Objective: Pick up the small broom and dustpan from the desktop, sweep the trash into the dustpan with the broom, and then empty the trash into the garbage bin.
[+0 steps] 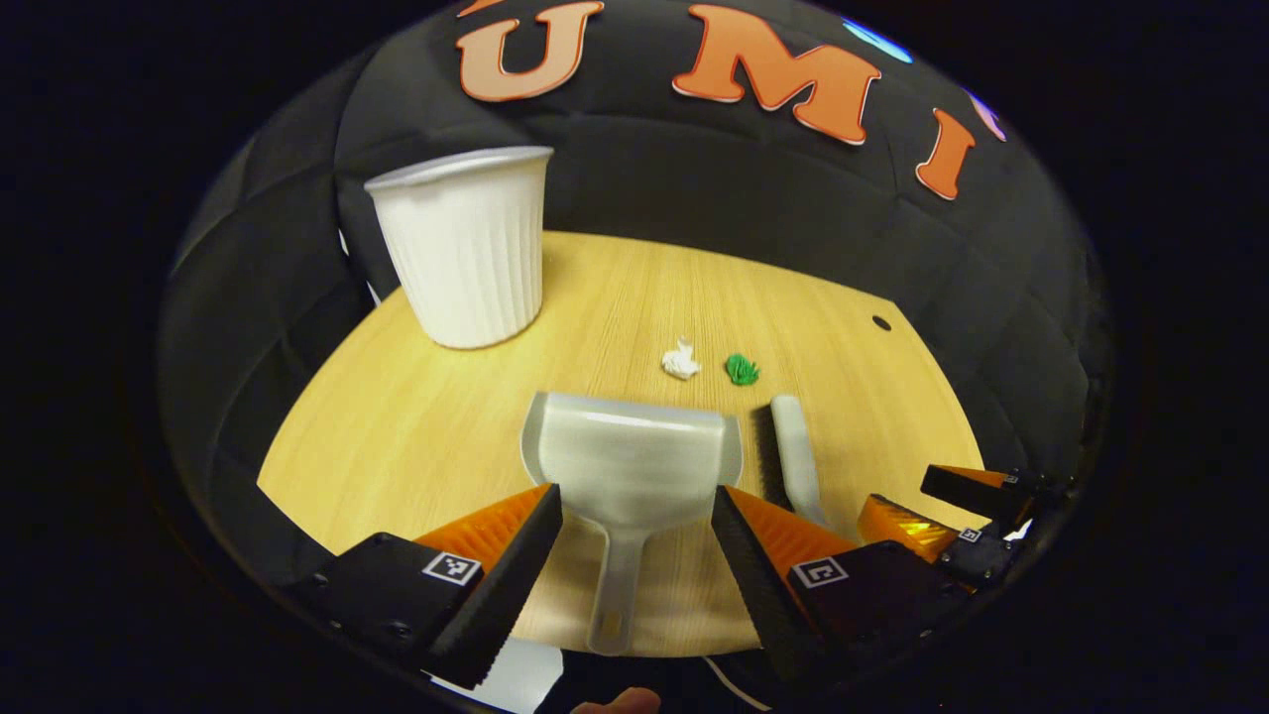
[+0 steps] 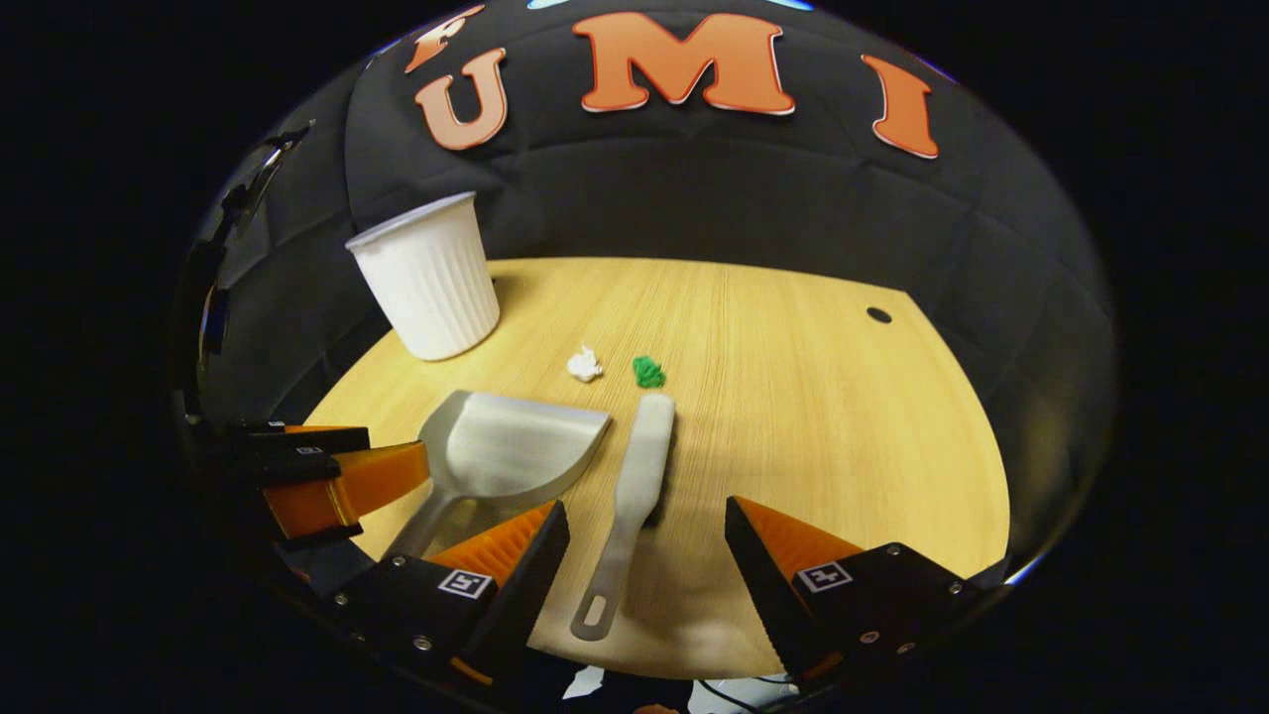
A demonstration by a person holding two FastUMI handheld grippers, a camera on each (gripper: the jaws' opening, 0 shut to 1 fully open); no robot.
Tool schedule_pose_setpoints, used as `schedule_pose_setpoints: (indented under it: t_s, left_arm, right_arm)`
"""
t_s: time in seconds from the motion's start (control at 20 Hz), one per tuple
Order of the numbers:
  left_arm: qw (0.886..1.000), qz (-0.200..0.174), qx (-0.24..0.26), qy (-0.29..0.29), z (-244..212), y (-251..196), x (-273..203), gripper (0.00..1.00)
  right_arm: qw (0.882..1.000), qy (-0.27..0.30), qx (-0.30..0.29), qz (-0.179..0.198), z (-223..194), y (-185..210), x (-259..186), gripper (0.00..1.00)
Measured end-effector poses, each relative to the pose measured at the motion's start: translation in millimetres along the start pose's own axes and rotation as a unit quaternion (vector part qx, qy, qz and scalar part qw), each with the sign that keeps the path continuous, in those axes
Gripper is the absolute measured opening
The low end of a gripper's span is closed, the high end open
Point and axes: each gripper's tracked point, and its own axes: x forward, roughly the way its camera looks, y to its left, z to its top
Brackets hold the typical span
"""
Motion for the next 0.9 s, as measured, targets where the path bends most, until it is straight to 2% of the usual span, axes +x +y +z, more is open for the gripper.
schedule_pose_setpoints:
  t_s: [0.3, 0.65, 0.85, 0.9]
  left_arm:
    - [0.996, -0.003, -0.004, 0.090, 1.0, -4.4, -8.1, 0.98]
    - [0.983, 0.000, 0.001, 0.186, 6.3, -2.9, -3.1, 0.98]
    - [0.972, -0.001, -0.003, 0.233, -5.1, -2.8, 16.4, 0.95]
    - [0.971, -0.003, -0.003, 0.241, -5.3, -4.8, 18.4, 0.93]
  right_arm:
    - [0.996, 0.084, -0.003, 0.004, -37.4, 9.1, 29.0, 0.95]
    - [0.987, 0.161, 0.004, 0.002, -58.5, 9.1, 48.4, 0.96]
    - [0.982, 0.186, 0.011, -0.008, -62.4, 6.3, 61.1, 0.90]
    - [0.981, 0.194, 0.015, -0.010, -63.2, 5.5, 64.4, 0.86]
